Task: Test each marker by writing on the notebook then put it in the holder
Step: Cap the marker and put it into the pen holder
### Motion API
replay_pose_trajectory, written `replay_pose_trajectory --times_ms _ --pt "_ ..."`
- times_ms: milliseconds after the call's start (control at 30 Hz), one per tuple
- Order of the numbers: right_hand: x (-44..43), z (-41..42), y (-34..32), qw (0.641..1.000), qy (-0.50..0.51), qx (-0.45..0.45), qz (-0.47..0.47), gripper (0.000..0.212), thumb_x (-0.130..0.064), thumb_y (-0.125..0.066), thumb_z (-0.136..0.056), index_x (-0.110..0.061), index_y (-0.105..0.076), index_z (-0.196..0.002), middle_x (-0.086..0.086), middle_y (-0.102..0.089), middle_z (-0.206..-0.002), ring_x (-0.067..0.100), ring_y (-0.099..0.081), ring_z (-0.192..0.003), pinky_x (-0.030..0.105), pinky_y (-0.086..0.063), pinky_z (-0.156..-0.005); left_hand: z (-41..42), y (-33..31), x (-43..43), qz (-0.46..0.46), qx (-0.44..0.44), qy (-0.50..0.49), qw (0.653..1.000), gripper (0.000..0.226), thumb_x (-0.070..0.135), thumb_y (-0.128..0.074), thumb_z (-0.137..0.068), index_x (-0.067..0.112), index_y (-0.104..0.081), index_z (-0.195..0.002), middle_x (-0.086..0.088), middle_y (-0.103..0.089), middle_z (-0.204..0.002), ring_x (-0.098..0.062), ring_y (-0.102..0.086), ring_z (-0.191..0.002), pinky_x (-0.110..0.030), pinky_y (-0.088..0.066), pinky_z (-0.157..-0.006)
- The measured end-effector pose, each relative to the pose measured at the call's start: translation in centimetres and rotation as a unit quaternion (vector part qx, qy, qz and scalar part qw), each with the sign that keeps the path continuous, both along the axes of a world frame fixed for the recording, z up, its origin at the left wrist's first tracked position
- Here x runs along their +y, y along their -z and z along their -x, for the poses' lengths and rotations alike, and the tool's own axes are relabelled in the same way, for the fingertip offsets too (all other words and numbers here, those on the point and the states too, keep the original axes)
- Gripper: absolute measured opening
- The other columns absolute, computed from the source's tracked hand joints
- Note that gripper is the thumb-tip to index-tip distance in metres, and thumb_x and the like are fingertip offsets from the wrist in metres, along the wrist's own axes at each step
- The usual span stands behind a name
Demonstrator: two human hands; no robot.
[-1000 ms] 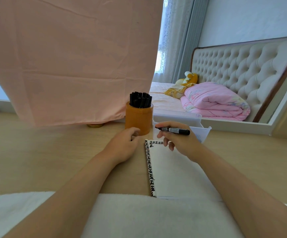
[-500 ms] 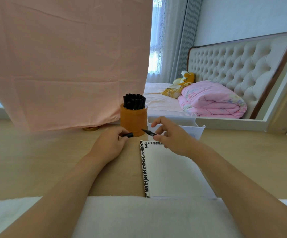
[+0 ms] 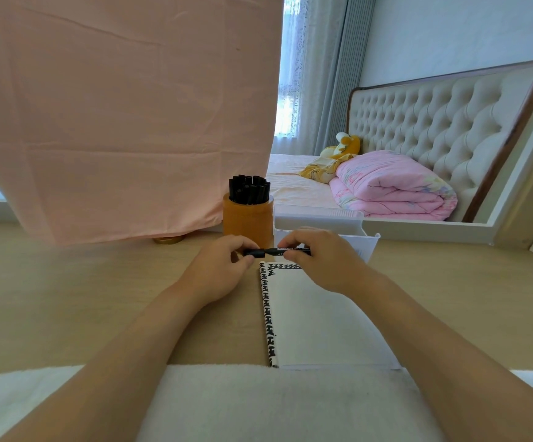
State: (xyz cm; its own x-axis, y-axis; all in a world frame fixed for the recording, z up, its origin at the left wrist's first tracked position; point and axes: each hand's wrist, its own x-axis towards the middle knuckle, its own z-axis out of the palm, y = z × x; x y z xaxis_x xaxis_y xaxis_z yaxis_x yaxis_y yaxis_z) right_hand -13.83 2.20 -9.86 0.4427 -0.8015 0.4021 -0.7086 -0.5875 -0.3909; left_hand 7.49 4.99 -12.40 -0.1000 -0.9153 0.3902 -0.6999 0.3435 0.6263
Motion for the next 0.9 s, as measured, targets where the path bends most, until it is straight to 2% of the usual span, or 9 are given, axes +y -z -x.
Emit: replay_pose_trajectory --times_ms 100,233,367,500,600,733,833,900 --pt "0.0 -0.1 0.2 1.000 -0.012 0.004 -0.009 0.011 -0.028 -0.061 -0.096 -0.030 -0.069 -0.103 -0.015 -0.066 -0.096 0.006 -0.056 -0.081 0.024 -0.045 -0.074 0.1 -0.2 0.1 -0.013 -0.010 0.019 1.000 0.020 0.024 -0.058 -0.097 0.037 -0.065 -0.111 0.019 -0.063 -0.098 -0.005 -0.054 -0.089 -0.021 -0.039 -0.071" --pt "0.1 -0.1 0.2 0.999 -0.034 -0.005 -0.021 0.013 -0.030 -0.074 -0.087 -0.031 -0.067 -0.099 -0.016 -0.064 -0.089 0.003 -0.056 -0.079 0.014 -0.040 -0.068 0.7 -0.8 0.3 -0.028 -0.029 0.031 0.999 0.019 0.028 -0.053 -0.100 0.037 -0.066 -0.110 0.018 -0.062 -0.092 -0.004 -0.054 -0.087 -0.022 -0.037 -0.068" --pt "0.1 0.0 0.1 0.999 -0.034 -0.014 -0.002 0.006 -0.030 -0.070 -0.090 -0.029 -0.072 -0.096 -0.014 -0.067 -0.081 0.008 -0.059 -0.075 0.022 -0.044 -0.067 0.9 -1.6 0.4 -0.045 -0.032 0.040 0.998 0.018 0.030 -0.051 -0.100 0.038 -0.064 -0.089 0.013 -0.059 -0.072 -0.003 -0.050 -0.065 -0.023 -0.036 -0.060" --pt "0.7 -0.8 0.2 0.996 -0.033 0.029 0.074 0.016 -0.035 -0.059 -0.096 -0.028 -0.074 -0.102 -0.009 -0.069 -0.082 0.013 -0.058 -0.075 0.030 -0.045 -0.064 0.2 -2.4 0.3 -0.045 -0.013 0.048 0.998 0.024 0.030 -0.054 -0.099 0.032 -0.065 -0.079 0.012 -0.052 -0.059 -0.002 -0.042 -0.052 -0.030 -0.037 -0.059" --pt "1.0 -1.4 0.2 0.998 -0.038 0.021 0.054 0.022 -0.034 -0.055 -0.100 -0.025 -0.074 -0.102 -0.007 -0.067 -0.078 0.013 -0.057 -0.073 0.027 -0.041 -0.061 0.0 -2.8 0.3 -0.037 -0.030 0.058 0.997 0.023 0.027 -0.055 -0.099 0.034 -0.066 -0.081 0.015 -0.054 -0.060 -0.002 -0.043 -0.053 -0.027 -0.037 -0.058" --pt "1.1 -1.3 0.4 0.998 -0.052 -0.007 -0.023 0.023 -0.033 -0.052 -0.101 -0.020 -0.072 -0.098 -0.009 -0.063 -0.074 0.012 -0.057 -0.072 0.029 -0.043 -0.064 0.1 -2.9 0.3 -0.033 -0.048 0.072 0.996 0.016 0.027 -0.056 -0.099 0.029 -0.072 -0.098 0.012 -0.060 -0.071 -0.001 -0.049 -0.060 -0.025 -0.039 -0.061" --pt "1.1 -1.3 0.4 0.999 -0.045 0.010 -0.028 0.020 -0.032 -0.046 -0.103 -0.028 -0.060 -0.090 -0.015 -0.056 -0.072 0.007 -0.053 -0.071 0.027 -0.038 -0.064 0.2 -2.7 0.2 -0.020 -0.038 0.073 0.996 0.015 0.029 -0.056 -0.098 0.033 -0.070 -0.102 0.013 -0.065 -0.083 -0.002 -0.055 -0.076 -0.028 -0.045 -0.070" --pt "1.0 -1.4 0.3 0.998 -0.034 0.000 -0.043 0.022 -0.031 -0.040 -0.105 -0.030 -0.056 -0.091 -0.011 -0.057 -0.079 0.008 -0.053 -0.077 0.026 -0.038 -0.068 0.1 -2.3 0.1 0.001 -0.031 0.060 0.998 0.015 0.032 -0.056 -0.098 0.035 -0.069 -0.106 0.016 -0.065 -0.094 -0.003 -0.056 -0.085 -0.028 -0.048 -0.075"
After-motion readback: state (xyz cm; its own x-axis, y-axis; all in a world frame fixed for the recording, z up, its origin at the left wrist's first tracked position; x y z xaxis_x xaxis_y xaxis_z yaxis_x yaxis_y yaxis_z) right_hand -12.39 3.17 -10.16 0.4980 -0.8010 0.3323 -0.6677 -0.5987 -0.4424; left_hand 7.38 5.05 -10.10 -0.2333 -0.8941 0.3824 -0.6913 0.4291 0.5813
